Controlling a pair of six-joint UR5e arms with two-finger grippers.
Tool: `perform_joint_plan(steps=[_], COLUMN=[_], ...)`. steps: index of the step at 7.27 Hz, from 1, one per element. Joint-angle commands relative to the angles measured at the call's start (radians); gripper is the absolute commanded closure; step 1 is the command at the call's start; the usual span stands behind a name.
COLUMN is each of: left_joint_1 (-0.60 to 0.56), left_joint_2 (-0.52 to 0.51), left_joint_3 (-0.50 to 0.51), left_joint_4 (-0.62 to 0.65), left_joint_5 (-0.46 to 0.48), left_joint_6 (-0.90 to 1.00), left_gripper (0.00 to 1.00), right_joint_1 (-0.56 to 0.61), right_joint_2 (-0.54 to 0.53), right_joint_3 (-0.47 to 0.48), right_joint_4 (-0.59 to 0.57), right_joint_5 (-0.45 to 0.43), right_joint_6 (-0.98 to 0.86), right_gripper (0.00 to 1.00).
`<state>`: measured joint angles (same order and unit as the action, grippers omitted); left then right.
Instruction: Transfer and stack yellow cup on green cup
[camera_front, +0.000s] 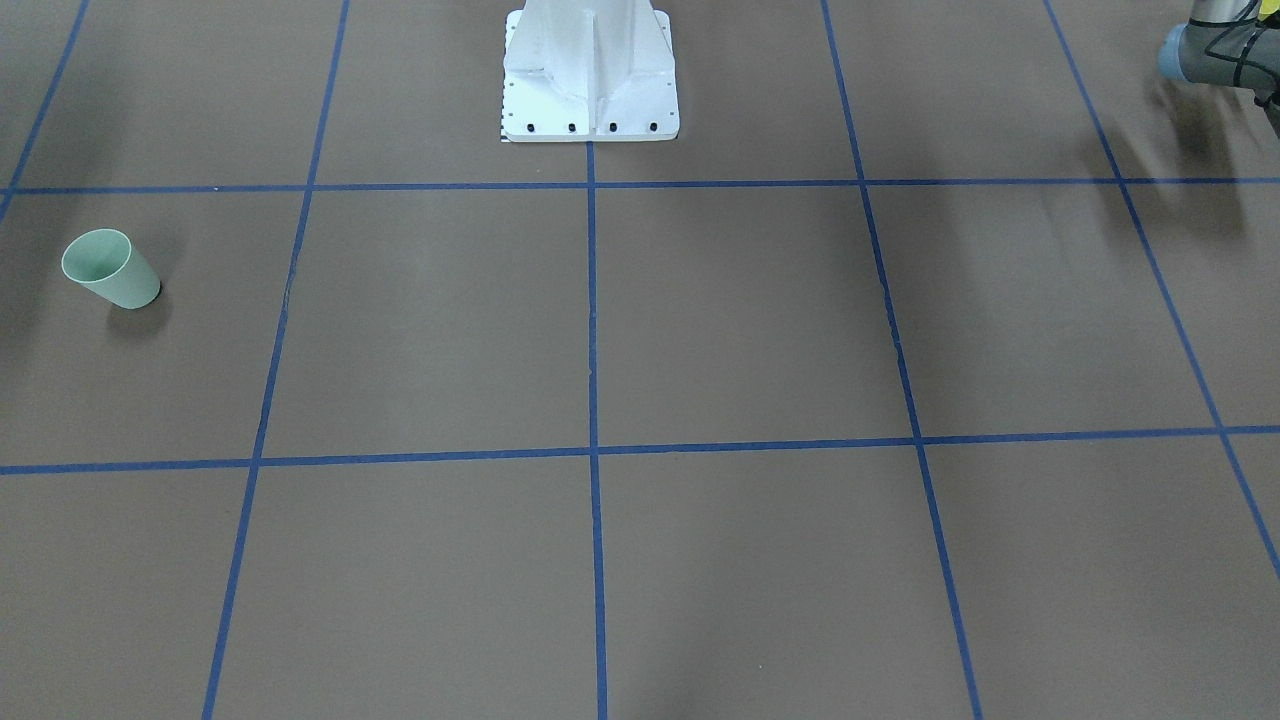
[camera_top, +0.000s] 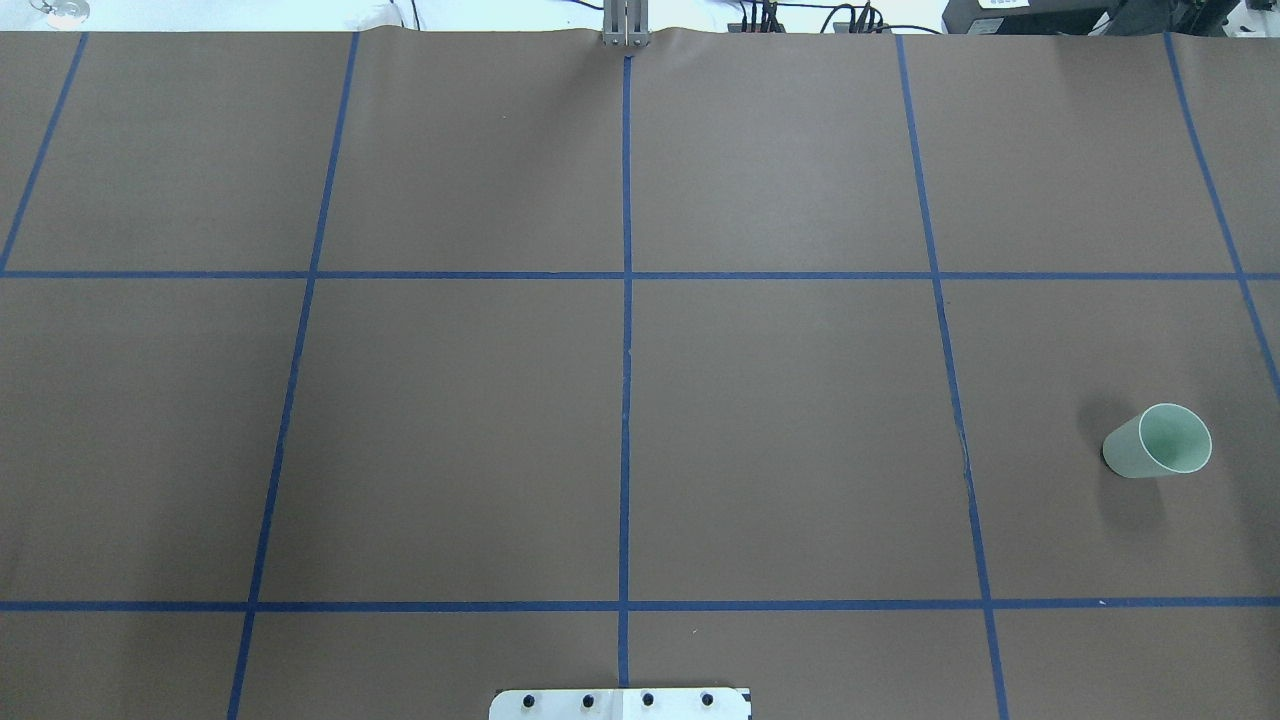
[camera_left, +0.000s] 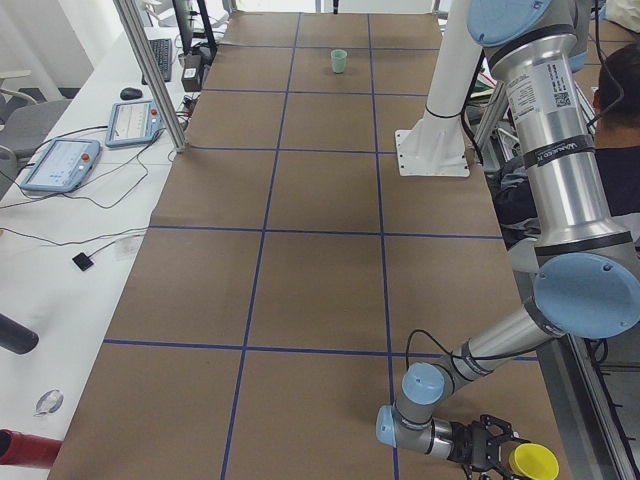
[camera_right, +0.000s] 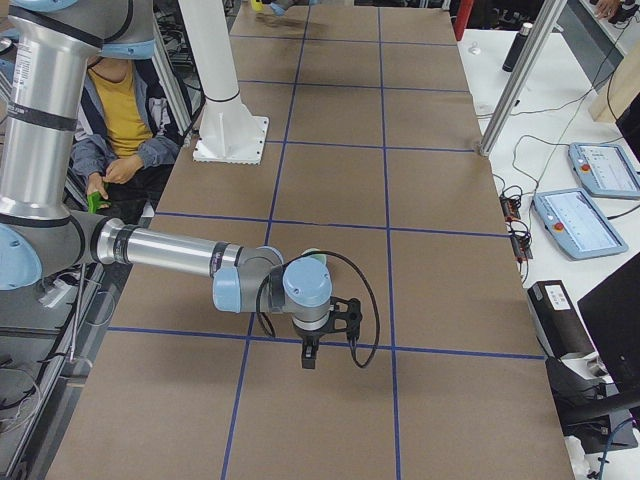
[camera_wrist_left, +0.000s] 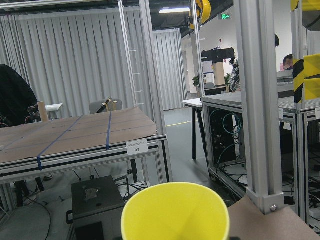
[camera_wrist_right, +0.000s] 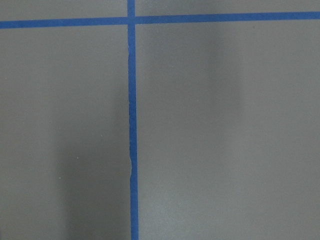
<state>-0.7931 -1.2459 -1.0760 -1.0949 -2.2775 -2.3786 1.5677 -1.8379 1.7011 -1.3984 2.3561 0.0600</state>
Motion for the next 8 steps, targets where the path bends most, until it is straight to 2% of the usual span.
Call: perform_joint_plan(steps=[1, 2, 5, 8], left_joint_1=[0.002, 0.002, 0.0, -0.008], left_joint_2=[0.0, 0.0, 0.048, 0.244], left_joint_3=[-0.01, -0.021, -0.152, -0.434], left_joint_4=[0.033, 0.041, 0.058, 0.029], left_joint_5=[0.058, 0.082, 0.234, 0.45], left_joint_6=[0.009, 0.027, 0.029, 0.081], left_gripper=[0.83, 0.83, 0.86, 0.87], right_joint_1=[0.0, 0.0, 0.0, 0.0], right_joint_2=[0.0, 0.0, 0.0, 0.0], right_joint_3=[0.0, 0.0, -0.003, -0.003], right_joint_4=[-0.001, -0.001, -0.002, -0.002], right_joint_5=[0.0, 0.0, 0.0, 0.002], right_joint_6=[0.001, 0.003, 0.004, 0.011], right_gripper=[0.0, 0.0, 0.0, 0.0])
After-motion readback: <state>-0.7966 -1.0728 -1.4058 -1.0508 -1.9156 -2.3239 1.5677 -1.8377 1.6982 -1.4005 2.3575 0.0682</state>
